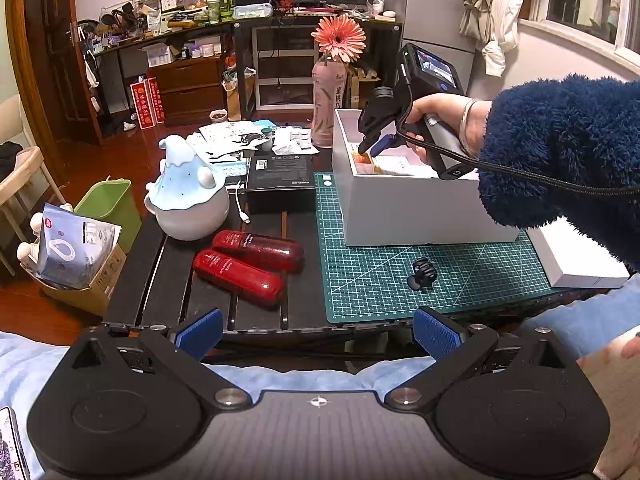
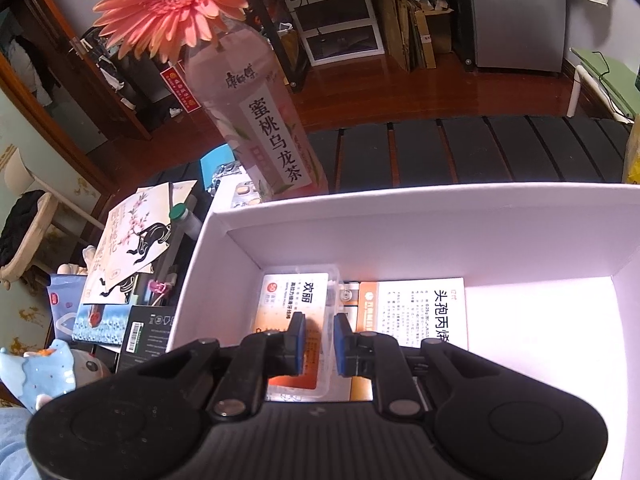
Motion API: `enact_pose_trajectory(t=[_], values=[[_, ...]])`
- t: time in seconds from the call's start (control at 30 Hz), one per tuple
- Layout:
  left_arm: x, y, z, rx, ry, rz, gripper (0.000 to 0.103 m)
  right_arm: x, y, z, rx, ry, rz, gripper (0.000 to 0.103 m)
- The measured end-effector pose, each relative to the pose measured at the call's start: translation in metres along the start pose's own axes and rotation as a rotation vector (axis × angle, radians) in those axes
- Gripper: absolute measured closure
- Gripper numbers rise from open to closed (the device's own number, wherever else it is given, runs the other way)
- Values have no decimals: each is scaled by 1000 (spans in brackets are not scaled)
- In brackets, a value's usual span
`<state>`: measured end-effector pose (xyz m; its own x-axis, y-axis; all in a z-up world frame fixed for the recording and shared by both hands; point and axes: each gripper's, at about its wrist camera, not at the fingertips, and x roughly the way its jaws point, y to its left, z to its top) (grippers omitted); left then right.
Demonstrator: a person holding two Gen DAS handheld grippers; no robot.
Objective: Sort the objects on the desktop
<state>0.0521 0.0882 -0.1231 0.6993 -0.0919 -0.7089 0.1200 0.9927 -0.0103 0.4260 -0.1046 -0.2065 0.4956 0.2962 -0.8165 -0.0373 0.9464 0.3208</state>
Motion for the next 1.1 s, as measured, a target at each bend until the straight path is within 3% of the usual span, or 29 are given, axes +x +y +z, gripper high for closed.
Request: enact_pose_trajectory(t=[0.5,1.1], values=[[0,3,0,-14,-1,-18,0,-7,-4,2,38,-26,10,88],[-5,1,-2,-6,-12,-4,0,-53,-17,-15,-57,-38,-44,88]])
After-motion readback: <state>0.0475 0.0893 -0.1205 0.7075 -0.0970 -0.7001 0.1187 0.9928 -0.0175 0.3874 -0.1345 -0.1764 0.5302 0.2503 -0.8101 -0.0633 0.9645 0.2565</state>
